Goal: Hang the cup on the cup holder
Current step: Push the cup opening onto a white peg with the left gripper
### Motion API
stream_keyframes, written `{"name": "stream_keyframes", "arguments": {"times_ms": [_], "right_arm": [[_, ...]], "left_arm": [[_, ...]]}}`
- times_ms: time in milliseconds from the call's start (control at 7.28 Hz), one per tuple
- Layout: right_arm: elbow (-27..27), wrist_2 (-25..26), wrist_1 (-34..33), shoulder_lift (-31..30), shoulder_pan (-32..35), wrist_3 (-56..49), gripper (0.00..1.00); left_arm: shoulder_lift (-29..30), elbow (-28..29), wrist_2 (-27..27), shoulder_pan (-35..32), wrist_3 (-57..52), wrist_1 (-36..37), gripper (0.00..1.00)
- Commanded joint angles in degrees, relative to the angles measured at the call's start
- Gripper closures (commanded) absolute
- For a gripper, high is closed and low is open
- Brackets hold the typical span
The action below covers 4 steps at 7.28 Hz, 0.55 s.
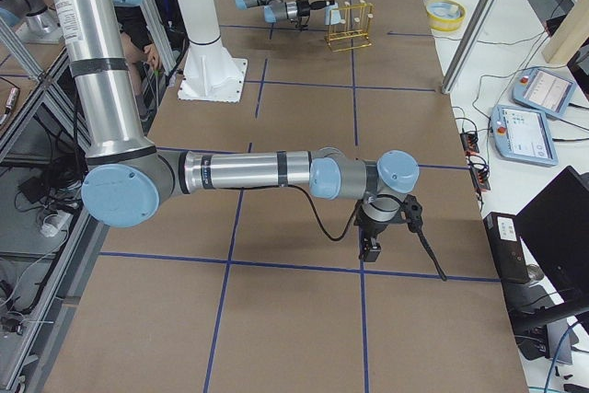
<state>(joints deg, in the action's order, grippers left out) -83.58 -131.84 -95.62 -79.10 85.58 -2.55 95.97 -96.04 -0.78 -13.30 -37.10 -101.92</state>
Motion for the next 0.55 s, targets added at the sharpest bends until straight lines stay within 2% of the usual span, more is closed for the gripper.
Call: {"name": "stream_keyframes", "arguments": {"times_ms": [0,412], "right_arm": [[0.0,0.0,0.0,0.0,0.0,0.0,0.00],[0.0,0.0,0.0,0.0,0.0,0.1,0.00]], "left_arm": [[0.0,0.0,0.0,0.0,0.0,0.1,0.00],[-1.0,-1.5,0.1,-0.1,0.1,-0.2,0.00]]}}
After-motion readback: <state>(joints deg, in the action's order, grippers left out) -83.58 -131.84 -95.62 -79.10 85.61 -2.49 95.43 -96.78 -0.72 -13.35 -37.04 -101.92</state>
